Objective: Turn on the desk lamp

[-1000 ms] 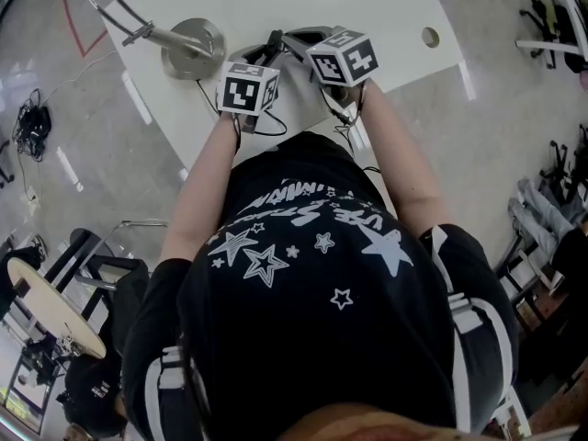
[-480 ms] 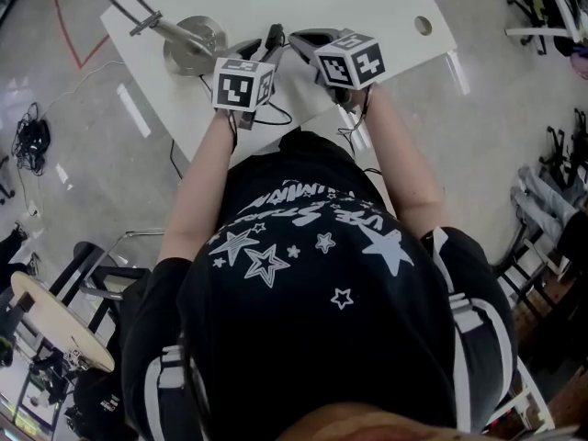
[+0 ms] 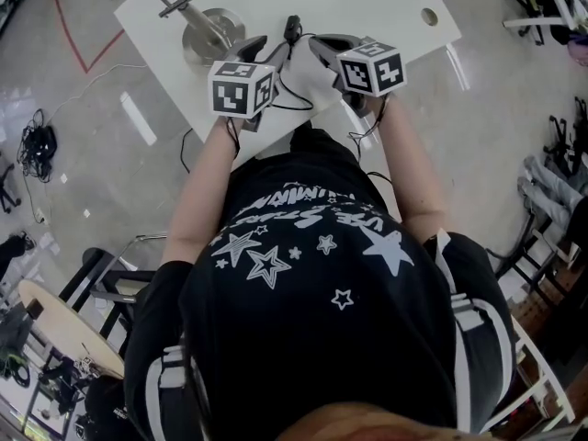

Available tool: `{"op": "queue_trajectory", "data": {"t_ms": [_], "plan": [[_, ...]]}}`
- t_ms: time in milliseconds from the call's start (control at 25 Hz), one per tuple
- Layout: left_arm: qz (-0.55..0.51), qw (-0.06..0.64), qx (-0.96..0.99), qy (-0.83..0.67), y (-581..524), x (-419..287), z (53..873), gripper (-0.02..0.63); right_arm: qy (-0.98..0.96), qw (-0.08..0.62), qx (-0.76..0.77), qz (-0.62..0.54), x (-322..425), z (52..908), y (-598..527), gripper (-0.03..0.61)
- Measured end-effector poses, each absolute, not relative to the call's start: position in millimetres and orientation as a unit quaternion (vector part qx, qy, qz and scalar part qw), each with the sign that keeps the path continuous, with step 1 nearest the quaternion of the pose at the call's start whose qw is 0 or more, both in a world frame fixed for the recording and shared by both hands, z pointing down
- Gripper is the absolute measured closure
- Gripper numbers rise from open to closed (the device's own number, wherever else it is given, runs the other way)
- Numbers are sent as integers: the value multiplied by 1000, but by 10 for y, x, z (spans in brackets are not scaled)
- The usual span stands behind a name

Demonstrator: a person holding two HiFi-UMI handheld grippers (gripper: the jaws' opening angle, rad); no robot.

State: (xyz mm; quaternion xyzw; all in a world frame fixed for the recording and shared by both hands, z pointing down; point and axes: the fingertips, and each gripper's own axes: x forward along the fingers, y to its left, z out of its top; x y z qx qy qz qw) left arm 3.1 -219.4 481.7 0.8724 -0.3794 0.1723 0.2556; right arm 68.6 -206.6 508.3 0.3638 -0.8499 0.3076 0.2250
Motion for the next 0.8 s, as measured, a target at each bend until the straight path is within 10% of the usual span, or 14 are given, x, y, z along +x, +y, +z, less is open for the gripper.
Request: {"op": "queue_trajectory", "data": {"t_ms": [800], "plan": [[135,209,917,-313,-1254,-758,4354,497,-821,164,439,325,-27,4918,-1070,574]]}}
